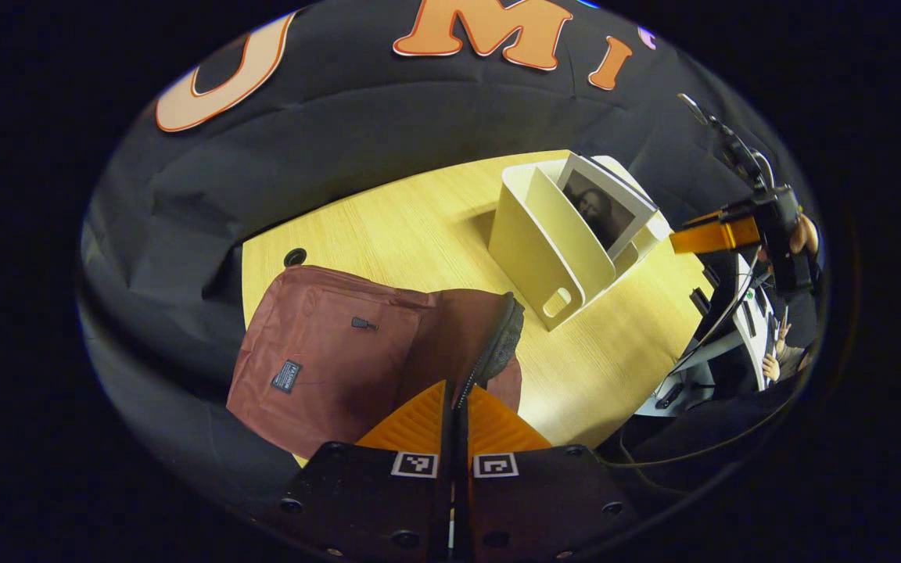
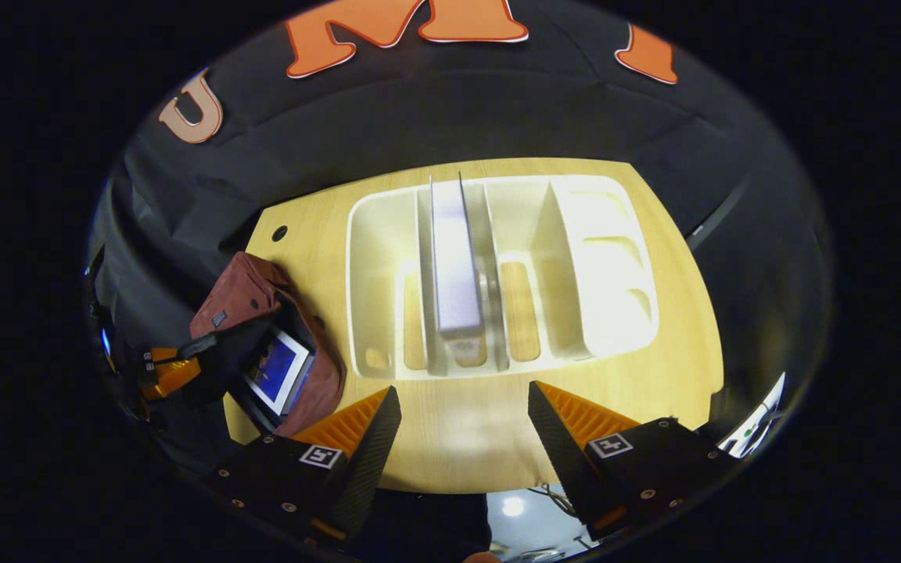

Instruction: Open the schoolbag, grab two books from the bookshelf and put them into the schoolbag.

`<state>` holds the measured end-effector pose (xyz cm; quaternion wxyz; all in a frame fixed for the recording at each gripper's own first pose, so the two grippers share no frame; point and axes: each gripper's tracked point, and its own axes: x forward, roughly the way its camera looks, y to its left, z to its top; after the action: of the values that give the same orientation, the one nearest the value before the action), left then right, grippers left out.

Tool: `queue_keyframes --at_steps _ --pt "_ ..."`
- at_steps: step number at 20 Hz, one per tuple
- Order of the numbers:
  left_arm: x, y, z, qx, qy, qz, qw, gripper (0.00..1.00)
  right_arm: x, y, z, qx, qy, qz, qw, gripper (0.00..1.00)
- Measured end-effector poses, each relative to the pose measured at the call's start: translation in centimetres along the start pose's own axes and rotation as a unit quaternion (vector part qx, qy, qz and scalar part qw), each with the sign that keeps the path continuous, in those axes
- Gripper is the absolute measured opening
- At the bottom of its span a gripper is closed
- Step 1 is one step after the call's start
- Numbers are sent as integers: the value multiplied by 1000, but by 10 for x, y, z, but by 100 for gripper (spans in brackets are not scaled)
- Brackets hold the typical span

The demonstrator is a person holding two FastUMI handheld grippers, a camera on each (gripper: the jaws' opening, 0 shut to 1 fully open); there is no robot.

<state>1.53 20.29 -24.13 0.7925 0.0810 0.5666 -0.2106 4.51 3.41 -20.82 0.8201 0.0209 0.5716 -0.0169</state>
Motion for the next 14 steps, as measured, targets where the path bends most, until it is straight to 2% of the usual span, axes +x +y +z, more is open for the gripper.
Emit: queue_keyframes --at_steps 2,7,14 --pt "3 1 -1 -9 1 -2 1000 3 -2 10 19 -1 2 19 1000 98" --pt "7 10 0 -23 9 6 1000 2 11 17 51 -39 24 27 999 98" --pt "9 9 -5 -51 23 18 998 2 66 22 71 -55 78 30 995 98"
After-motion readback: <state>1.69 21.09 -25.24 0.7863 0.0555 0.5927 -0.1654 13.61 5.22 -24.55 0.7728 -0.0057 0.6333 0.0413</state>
